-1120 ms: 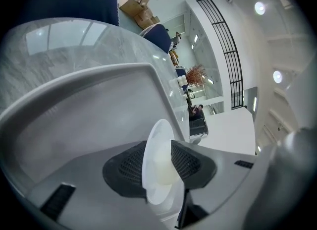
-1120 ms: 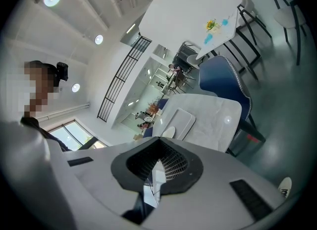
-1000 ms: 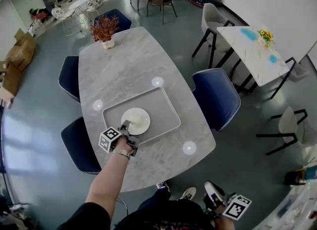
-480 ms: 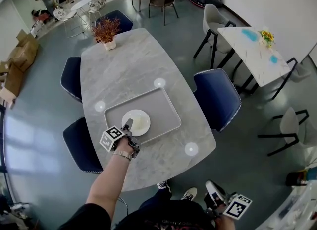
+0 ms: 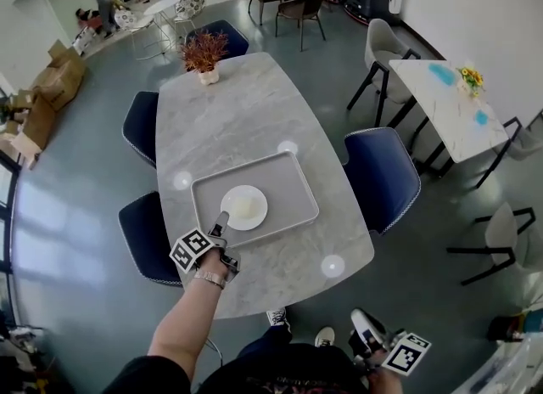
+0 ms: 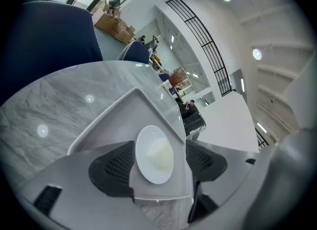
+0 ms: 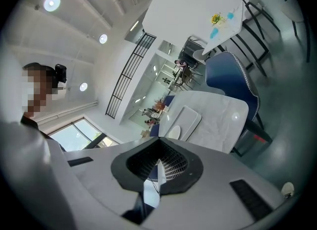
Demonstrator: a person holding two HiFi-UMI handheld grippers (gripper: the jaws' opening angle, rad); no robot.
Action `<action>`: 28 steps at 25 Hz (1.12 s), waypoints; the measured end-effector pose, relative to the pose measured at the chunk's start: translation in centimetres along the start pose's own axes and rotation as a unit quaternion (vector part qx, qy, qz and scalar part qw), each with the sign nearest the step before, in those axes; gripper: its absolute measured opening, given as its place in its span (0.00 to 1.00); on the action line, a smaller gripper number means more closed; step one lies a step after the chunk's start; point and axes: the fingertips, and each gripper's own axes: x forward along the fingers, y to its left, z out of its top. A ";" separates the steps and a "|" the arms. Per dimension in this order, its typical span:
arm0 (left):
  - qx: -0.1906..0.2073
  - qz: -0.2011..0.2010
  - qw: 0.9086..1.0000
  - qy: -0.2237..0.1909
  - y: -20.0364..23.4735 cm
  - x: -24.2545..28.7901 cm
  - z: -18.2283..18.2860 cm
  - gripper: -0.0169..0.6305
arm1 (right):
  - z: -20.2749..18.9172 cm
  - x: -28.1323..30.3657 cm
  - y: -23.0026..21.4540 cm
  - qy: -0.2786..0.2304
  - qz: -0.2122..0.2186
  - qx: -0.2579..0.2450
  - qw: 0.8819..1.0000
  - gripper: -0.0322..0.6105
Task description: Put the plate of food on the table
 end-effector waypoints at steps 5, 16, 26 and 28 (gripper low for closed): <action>-0.001 -0.098 0.994 -0.042 -3.9 -4.9 0.2 0.46 | 0.2 -0.3 0.9 0.037 0.049 -0.014 0.998 0.07; 0.011 -0.302 0.946 -0.114 -14.4 -22.3 -8.9 0.04 | -0.3 -6.0 2.1 0.154 0.155 -0.055 0.974 0.07; 0.091 -0.293 0.948 -0.089 -15.2 -33.8 -22.9 0.04 | -4.9 -11.2 1.9 0.258 0.208 -0.071 0.941 0.07; 0.106 -0.290 0.949 -0.071 -15.2 -35.5 -25.5 0.04 | -6.2 -11.8 2.0 0.274 0.213 -0.068 0.935 0.07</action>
